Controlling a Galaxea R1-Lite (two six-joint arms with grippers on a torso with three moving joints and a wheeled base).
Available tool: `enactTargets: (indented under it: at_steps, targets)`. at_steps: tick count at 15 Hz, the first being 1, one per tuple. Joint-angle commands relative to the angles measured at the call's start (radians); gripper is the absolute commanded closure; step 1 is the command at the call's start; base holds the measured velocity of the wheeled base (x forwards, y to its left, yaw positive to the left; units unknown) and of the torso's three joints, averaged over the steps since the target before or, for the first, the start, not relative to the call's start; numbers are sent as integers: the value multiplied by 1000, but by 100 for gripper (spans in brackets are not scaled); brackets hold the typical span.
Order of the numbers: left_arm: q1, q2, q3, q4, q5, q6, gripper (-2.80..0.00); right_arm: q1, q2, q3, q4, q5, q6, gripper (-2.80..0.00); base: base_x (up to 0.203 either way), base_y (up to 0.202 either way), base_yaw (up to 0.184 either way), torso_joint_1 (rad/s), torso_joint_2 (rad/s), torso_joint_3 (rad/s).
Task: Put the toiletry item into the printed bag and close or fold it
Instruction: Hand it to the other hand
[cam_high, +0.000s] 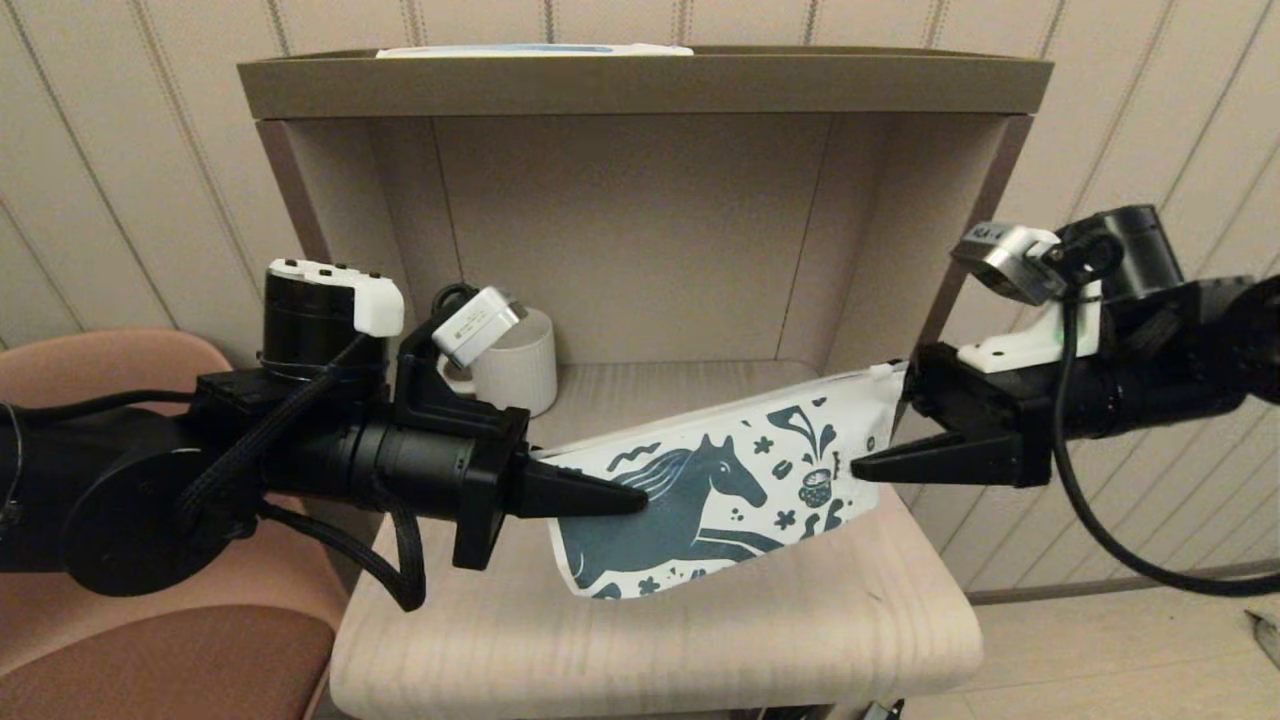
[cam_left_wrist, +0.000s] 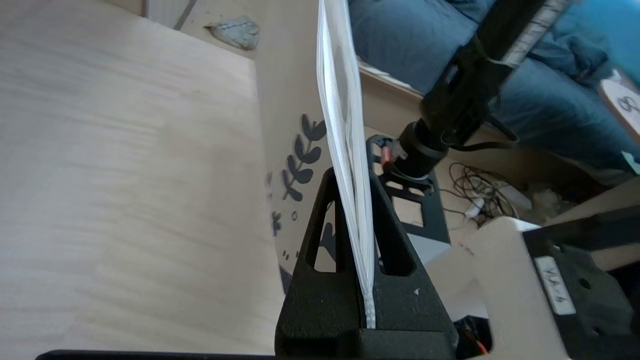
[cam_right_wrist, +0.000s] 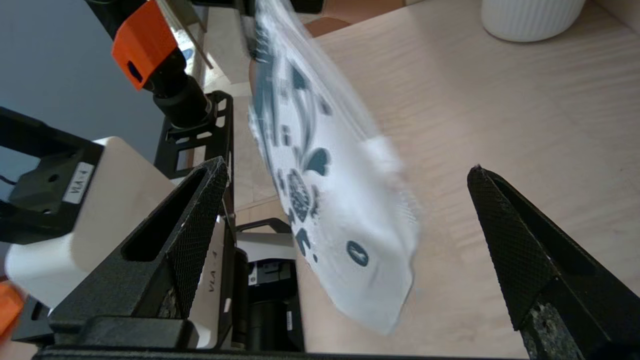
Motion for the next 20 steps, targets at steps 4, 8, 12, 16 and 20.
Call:
enactTargets:
  at_steps: [4,8,12,16,20]
  targets:
    - [0,-29,1,-2,-33,-2,0,16,28,-2,-2,6,-9,-280,0,0,0,0,0,0]
    - [0,-18,3,-2,-33,-2,0,13,27,-24,-1,6,-9,-280,0,0,0,0,0,0]
    - [0,-16,4,-2,-33,-1,0,18,30,-36,-1,6,-9,-280,0,0,0,0,0,0]
    - [0,-16,6,-2,-33,-1,0,19,32,-47,0,6,-9,-280,0,0,0,0,0,0]
    - [0,-19,6,-2,-33,-1,0,19,40,-46,0,6,-9,0,0,0,0,0,0,0]
